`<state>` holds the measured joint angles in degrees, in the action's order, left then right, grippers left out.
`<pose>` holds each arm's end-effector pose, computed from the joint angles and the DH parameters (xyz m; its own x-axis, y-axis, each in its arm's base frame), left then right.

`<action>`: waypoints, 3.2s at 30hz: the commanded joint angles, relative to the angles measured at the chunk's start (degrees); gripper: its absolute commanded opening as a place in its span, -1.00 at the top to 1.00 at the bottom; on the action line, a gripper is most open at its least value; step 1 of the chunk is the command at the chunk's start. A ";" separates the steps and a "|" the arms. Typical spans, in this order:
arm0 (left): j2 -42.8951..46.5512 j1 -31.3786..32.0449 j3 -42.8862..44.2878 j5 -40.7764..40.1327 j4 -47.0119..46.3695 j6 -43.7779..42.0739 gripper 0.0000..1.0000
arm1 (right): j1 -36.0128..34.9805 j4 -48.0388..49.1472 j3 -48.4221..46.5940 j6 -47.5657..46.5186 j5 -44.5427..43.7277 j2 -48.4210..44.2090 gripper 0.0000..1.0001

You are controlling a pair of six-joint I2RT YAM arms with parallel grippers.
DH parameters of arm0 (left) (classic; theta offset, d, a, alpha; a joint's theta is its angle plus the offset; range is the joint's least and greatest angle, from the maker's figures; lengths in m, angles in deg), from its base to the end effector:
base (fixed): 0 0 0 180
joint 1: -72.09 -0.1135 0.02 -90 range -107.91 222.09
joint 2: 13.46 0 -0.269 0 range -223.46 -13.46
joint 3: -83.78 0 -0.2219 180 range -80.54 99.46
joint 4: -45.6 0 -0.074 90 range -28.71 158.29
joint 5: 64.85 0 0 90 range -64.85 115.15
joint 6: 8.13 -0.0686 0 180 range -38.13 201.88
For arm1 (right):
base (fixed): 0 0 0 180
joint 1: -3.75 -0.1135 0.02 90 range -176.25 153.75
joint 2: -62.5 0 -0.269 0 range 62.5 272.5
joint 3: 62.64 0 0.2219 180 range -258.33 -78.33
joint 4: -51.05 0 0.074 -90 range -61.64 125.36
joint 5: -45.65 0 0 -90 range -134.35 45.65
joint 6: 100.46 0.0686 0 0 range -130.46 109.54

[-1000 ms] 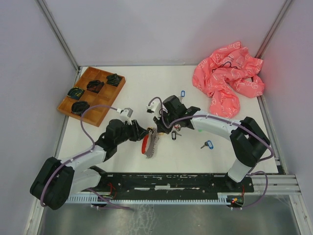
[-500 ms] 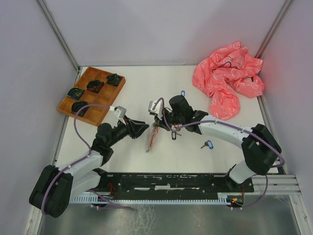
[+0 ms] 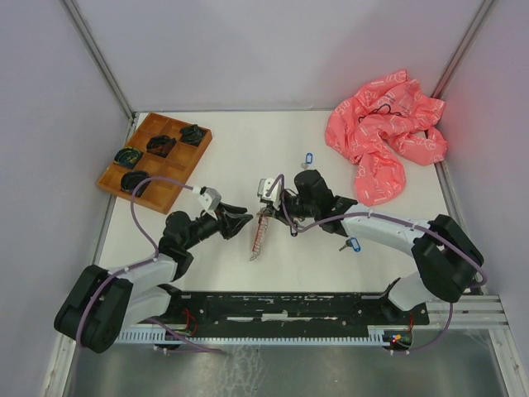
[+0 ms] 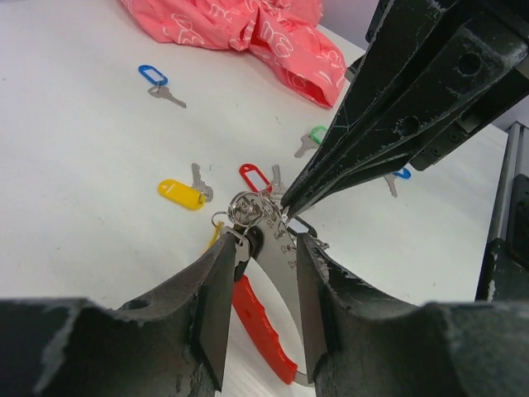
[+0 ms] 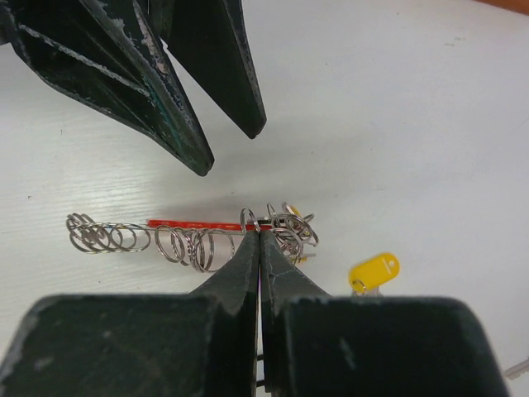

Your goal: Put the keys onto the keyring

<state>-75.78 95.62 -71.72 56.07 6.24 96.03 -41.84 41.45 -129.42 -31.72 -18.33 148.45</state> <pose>0.1722 -0.1134 0.2192 -0.1751 -0.1527 -0.9726 0.7948 0.5612 -0.2312 0.2091 0.2564 0.2437 0.0165 -0.4488 -0.8935 -0.9712 0.2054 -0.1211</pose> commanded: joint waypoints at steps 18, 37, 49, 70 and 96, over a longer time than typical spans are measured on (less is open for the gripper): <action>-13.54 2.43 4.85 9.19 -5.00 -9.77 0.43 | 0.09 6.60 2.92 4.55 1.85 -0.34 0.94; -17.61 2.90 7.59 15.42 -3.34 -12.08 0.70 | 0.12 6.60 3.29 4.38 4.61 -0.22 0.92; -11.01 3.32 8.53 10.85 7.64 -17.31 0.95 | 0.14 8.05 5.43 5.18 0.55 -4.32 0.52; -3.37 5.08 22.45 -2.97 33.97 -31.96 0.95 | 0.40 11.62 3.33 15.34 -28.87 -12.82 -1.00; -13.93 2.26 50.79 -0.83 55.04 -44.56 0.95 | 9.20 1.19 -5.21 -2.25 -19.06 -10.75 -1.00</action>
<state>-88.81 98.57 -27.15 51.78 56.93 56.40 -34.01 40.23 -132.98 -27.24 -42.57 140.54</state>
